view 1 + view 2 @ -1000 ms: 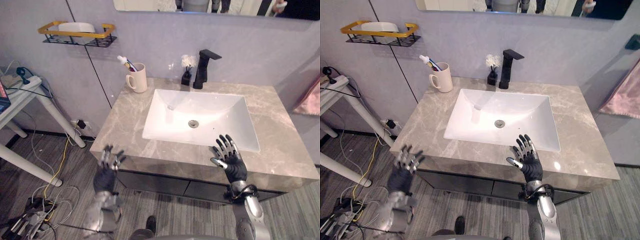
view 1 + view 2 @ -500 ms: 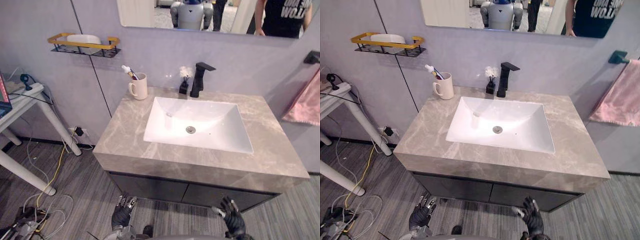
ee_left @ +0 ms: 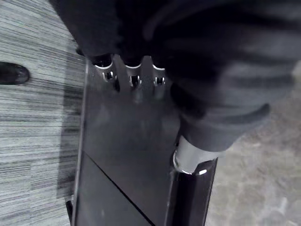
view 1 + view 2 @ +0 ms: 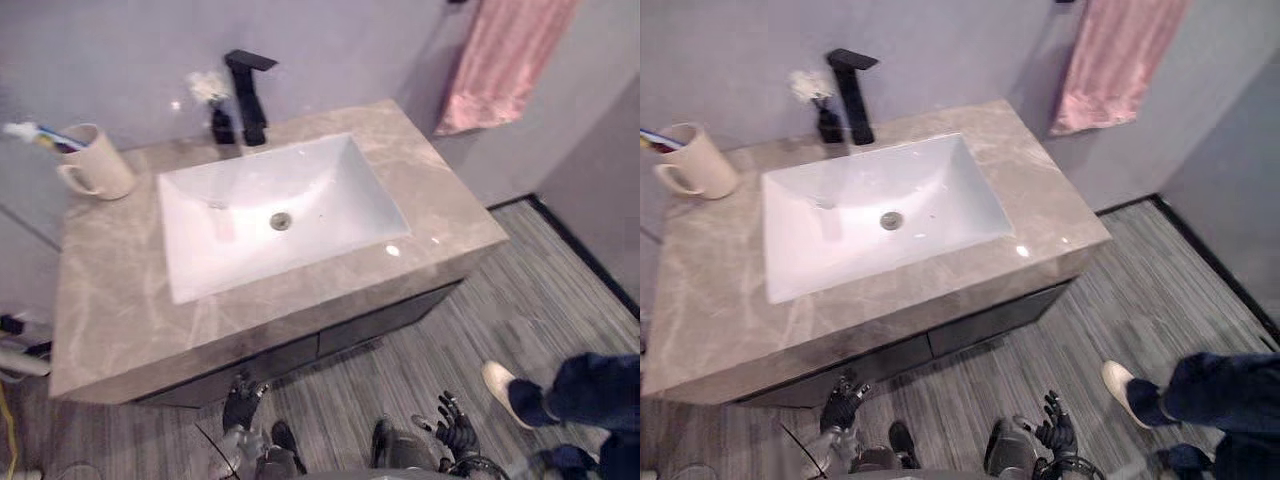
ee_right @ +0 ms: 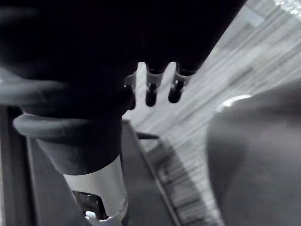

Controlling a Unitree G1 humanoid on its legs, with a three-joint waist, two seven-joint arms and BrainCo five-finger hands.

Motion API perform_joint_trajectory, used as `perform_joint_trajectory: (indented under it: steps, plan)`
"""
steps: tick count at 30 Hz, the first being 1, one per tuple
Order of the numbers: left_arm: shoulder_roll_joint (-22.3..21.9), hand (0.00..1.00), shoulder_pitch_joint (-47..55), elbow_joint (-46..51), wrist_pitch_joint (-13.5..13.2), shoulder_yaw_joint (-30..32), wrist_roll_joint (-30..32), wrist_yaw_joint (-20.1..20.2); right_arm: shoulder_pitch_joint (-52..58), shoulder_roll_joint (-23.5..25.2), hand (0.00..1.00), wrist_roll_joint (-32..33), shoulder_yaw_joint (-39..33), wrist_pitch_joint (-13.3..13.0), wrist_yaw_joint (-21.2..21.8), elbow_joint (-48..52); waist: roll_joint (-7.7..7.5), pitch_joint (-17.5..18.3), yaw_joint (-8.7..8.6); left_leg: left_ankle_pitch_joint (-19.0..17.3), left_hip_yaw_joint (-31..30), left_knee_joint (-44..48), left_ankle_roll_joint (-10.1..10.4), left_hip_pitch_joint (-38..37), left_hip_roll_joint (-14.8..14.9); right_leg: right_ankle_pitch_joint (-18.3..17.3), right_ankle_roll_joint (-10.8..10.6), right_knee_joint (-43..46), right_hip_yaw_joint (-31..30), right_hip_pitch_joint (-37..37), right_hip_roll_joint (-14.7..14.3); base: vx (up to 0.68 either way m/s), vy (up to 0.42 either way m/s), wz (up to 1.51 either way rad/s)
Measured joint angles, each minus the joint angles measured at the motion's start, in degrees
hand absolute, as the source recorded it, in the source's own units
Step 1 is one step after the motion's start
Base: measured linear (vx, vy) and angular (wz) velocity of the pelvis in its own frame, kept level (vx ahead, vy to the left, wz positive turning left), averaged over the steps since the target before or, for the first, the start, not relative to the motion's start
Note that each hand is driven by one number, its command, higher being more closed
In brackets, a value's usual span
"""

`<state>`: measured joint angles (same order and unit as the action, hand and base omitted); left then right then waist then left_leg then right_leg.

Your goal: Organize washtable

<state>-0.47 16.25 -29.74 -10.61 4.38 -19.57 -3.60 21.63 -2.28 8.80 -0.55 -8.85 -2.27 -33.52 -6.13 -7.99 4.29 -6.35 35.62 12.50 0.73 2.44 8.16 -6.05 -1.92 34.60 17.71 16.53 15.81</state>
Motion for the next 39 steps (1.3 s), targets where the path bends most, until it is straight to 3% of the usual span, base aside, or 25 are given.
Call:
perform_joint_trajectory:
  steps: [1, 2, 3, 4, 5, 6, 7, 13, 17, 20, 23, 24, 25, 27, 28, 30, 32, 33, 34, 35, 36, 37, 38, 39]
  plan:
    - [-1.77, 0.0, 1.52, -0.44, 0.17, 1.92, -0.03, -0.42, -1.71, -0.84, 0.0, 0.0, 0.83, 0.0, -0.06, -2.84, 2.61, 0.9, 0.35, -2.41, 1.35, 1.46, -0.44, 1.1, 2.72, 0.28, 1.77, -7.0, 0.82, -2.47, -3.12, -0.04, -0.016, -2.01]
    - [-3.32, 0.0, 2.07, -0.23, 0.09, 2.72, -0.03, -0.41, -2.82, -1.85, 0.0, -0.03, 1.11, 0.2, -0.28, -4.4, 2.73, 1.39, 0.84, -2.26, 5.34, 1.73, 0.0, 0.71, 3.64, -3.75, 4.54, -3.13, 3.94, -2.2, -1.65, -0.05, -0.003, -1.61]
    - [-3.7, 0.0, 2.1, -0.12, 0.06, 3.09, -0.07, -0.56, -2.79, -2.28, 0.0, 0.05, 1.3, 0.21, -0.16, -5.08, 2.34, 1.44, 0.96, -2.35, 6.89, 2.72, -0.14, 1.15, 3.62, -5.61, 4.16, -0.02, 6.49, -2.52, 0.04, 0.03, -0.03, -1.38]
    - [-3.3, 0.0, 1.2, -0.04, 0.01, 4.06, -0.11, -0.69, -4.74, -3.1, 0.0, -1.53, 3.4, 0.37, 0.26, -8.27, 1.02, 1.47, 1.47, -3.47, 9.28, 5.93, -0.25, 2.43, 4.07, -7.54, -0.4, -4.77, 10.1, -5.84, 0.48, 0.02, -0.062, -0.97]
    - [-3.31, 0.0, 0.47, -0.42, 0.12, 4.54, -0.11, -0.7, -5.83, -3.4, 0.0, -2.37, 3.96, 0.5, 0.62, -9.23, 1.16, 0.86, 1.53, -3.67, 9.78, 7.27, -0.17, 3.0, 4.87, -7.85, -0.87, -8.0, 10.68, -6.77, -0.76, -0.03, -0.121, -0.95]
    - [-3.29, 0.0, -0.69, -1.97, 0.12, 5.05, -0.12, -0.62, -6.46, -3.84, 0.0, -2.72, 3.9, 0.34, 1.43, -9.32, 3.07, 0.23, 1.7, -3.82, 10.03, 9.19, -0.19, 3.79, 7.24, -6.09, -0.41, -12.48, 10.49, -7.94, -3.56, -0.1, -0.087, -0.62]
    - [-3.41, 0.0, -0.76, -2.87, 0.11, 4.69, -0.12, -0.5, -6.46, -4.26, 0.0, -2.82, 3.86, 0.5, 1.53, -8.78, 3.6, 0.12, 1.34, -3.81, 10.48, 9.53, -0.18, 3.21, 8.63, -4.64, -0.11, -15.67, 9.71, -9.2, -5.6, -0.11, -0.062, -0.57]
    - [-1.33, 0.0, -2.95, -7.66, 0.17, 2.35, 0.58, -0.55, -1.61, -2.84, 0.0, 4.08, 3.93, 0.4, 3.19, 0.43, 3.78, 0.4, 0.85, -0.84, 12.28, 3.27, 1.65, 0.48, 7.2, -2.28, 1.12, -19.57, 6.82, -9.41, -8.09, -0.12, -0.048, -0.3]
    - [-0.75, 0.0, -5.31, -11.38, 0.1, 1.98, 1.23, -1.1, -1.11, -2.42, 0.0, 2.28, 3.93, 0.31, 3.19, 1.66, 4.23, 0.38, 0.76, 0.63, 9.91, 1.2, 1.71, -0.13, 6.15, -0.11, 1.52, -22.95, 6.48, -10.91, -9.27, -0.05, -0.03, -0.08]
    - [0.09, 0.0, -5.37, -13.34, -0.31, 2.05, 1.19, -2.28, 0.9, -1.01, 0.0, 1.85, 3.33, 0.13, 2.13, 8.49, 4.28, 0.41, -0.34, 0.79, 10.27, 0.23, 1.99, -1.78, 5.68, 0.72, 1.35, -24.42, 3.72, -11.13, -9.94, -0.06, 0.02, -0.5]
    - [1.32, 0.0, -5.18, -16.94, -1.02, 2.52, 1.12, -3.09, 3.97, 1.29, 0.0, 0.91, 1.86, -1.91, 2.1, 11.25, 3.88, 0.57, -1.27, 0.58, 15.04, -0.2, 2.31, -3.82, 5.58, 1.58, 1.69, -23.44, -3.52, -8.39, -11.38, -0.03, 0.011, -1.01]
    - [1.73, 0.0, -4.94, -18.12, -1.07, 2.6, 1.11, -3.1, 3.05, 1.87, 0.0, 0.73, -1.87, -2.28, 2.18, 6.3, 3.58, 0.43, -2.08, 0.43, 16.5, 0.48, 2.37, -4.8, 5.66, 1.84, 1.79, -22.59, -6.52, -7.56, -11.87, 0.0, -0.007, -1.51]
    - [1.85, 0.0, -4.81, -18.91, -1.17, 3.14, 1.11, -3.14, 1.22, 1.52, 0.0, 0.92, -6.87, -2.27, 1.44, -0.75, 3.38, 0.29, -2.71, -0.25, 14.26, 3.07, 1.42, -5.38, 6.19, 1.94, 1.83, -21.93, -9.92, -7.19, -12.58, -0.02, -0.019, -1.55]
    - [1.31, 0.0, -4.12, -19.33, -1.2, 4.97, 1.09, -3.08, -0.71, 0.25, 0.0, 2.59, -11.04, -2.03, -0.38, -8.1, 3.52, -0.01, -3.22, -2.05, 4.36, 10.38, -0.99, -3.99, 7.4, 1.98, 1.84, -20.68, -15.22, -7.13, -14.03, -0.06, 0.037, -1.87]
    - [-0.17, 0.0, -2.99, -19.27, -1.46, 7.38, 0.42, -3.0, -2.19, -3.28, 0.0, 4.39, -13.55, -2.14, -0.97, -11.24, 4.79, -0.57, -2.57, -7.98, -11.31, 13.64, 0.72, -3.51, 5.23, 1.78, 1.89, -20.4, -23.25, -6.93, -17.04, -0.09, 0.154, -2.53]
    - [-1.81, 0.0, -2.29, -19.4, -1.22, 9.74, 0.31, -2.94, -6.4, -6.32, 0.0, 7.12, -16.22, -2.31, -0.95, -16.17, 6.9, -0.29, -1.06, -11.21, -21.99, 14.54, 0.65, -3.76, 2.33, 3.21, 1.43, -21.49, -33.76, -6.48, -22.63, -0.11, 0.228, -3.07]
    - [-1.7, 0.0, -2.37, -19.46, -1.16, 9.71, -0.08, -2.87, -8.92, -6.99, 0.0, 9.26, -16.63, -2.24, -0.78, -19.61, 6.55, 0.02, -0.41, -12.61, -23.89, 14.3, -0.39, -4.93, 1.56, 5.69, 1.15, -26.14, -41.89, -6.81, -25.14, -0.08, 0.232, -2.86]
    - [-1.61, 0.0, -2.52, -19.41, -1.15, 9.62, -0.08, -2.77, -9.73, -7.02, 0.0, 9.67, -16.28, -2.07, -0.76, -20.89, 6.25, 0.49, -0.41, -13.02, -21.92, 12.1, 0.14, -5.64, 1.28, 7.02, 1.75, -29.97, -43.96, -6.81, -25.17, -0.05, 0.265, -2.93]
    - [-1.59, 0.0, -2.33, -19.57, -1.13, 9.63, -0.09, -2.76, -10.74, -7.04, 0.0, 9.72, -15.98, -1.77, -0.78, -22.41, 6.84, 1.91, -0.42, -13.36, -17.1, 3.94, 0.45, -9.0, 0.9, 8.52, 3.27, -35.2, -45.18, -6.54, -25.26, -0.05, 0.248, -2.56]
    - [-1.11, 0.0, -3.19, -20.28, -1.01, 9.45, -0.03, -2.75, -11.28, -6.07, 0.0, 9.68, -16.34, -1.71, -0.77, -22.5, 6.59, 2.15, -2.02, -14.27, -12.13, -1.51, 1.65, -11.59, 0.48, 11.69, 2.51, -38.85, -44.66, -5.82, -25.6, -0.05, 0.193, -2.3]
    - [0.11, 0.0, -4.0, -20.88, -0.86, 9.45, 0.03, -2.8, -11.35, -4.64, 0.0, 9.7, -16.47, -1.54, -0.71, -22.6, 5.66, 1.98, -2.1, -14.29, -9.69, -1.88, 1.72, -12.06, -0.69, 13.99, 2.08, -38.8, -45.41, -4.97, -25.52, -0.06, 0.129, -2.09]
    - [2.23, 0.0, -3.94, -21.84, -0.83, 9.03, 0.13, -2.79, -10.96, -2.42, 0.0, 9.71, -16.59, -1.47, -0.58, -22.67, 3.16, 2.9, -2.25, -14.32, -5.08, -1.39, 1.74, -13.14, -2.44, 20.15, 0.17, -38.45, -47.41, -5.01, -25.58, -0.04, 0.063, -1.73]
    - [2.44, 0.0, -3.95, -22.63, -0.78, 9.0, 1.41, -2.72, -10.7, -2.13, 0.0, 9.74, -16.68, -1.34, -0.59, -23.12, 3.18, 3.12, -2.39, -14.45, -3.12, -1.43, 1.88, -14.03, -2.96, 21.55, -1.9, -38.76, -49.0, -5.14, -25.89, -0.03, 0.057, -1.96]
    - [2.76, 0.0, -4.69, -22.79, -0.73, 8.46, 4.24, -2.41, -10.12, -1.14, 0.0, 9.83, -17.06, -1.04, -0.73, -23.43, 3.37, 3.21, -4.73, -14.42, -0.13, -0.77, 1.87, -14.66, -4.01, 21.99, -1.47, -38.71, -49.23, -5.03, -26.37, -0.03, 0.052, -1.35]
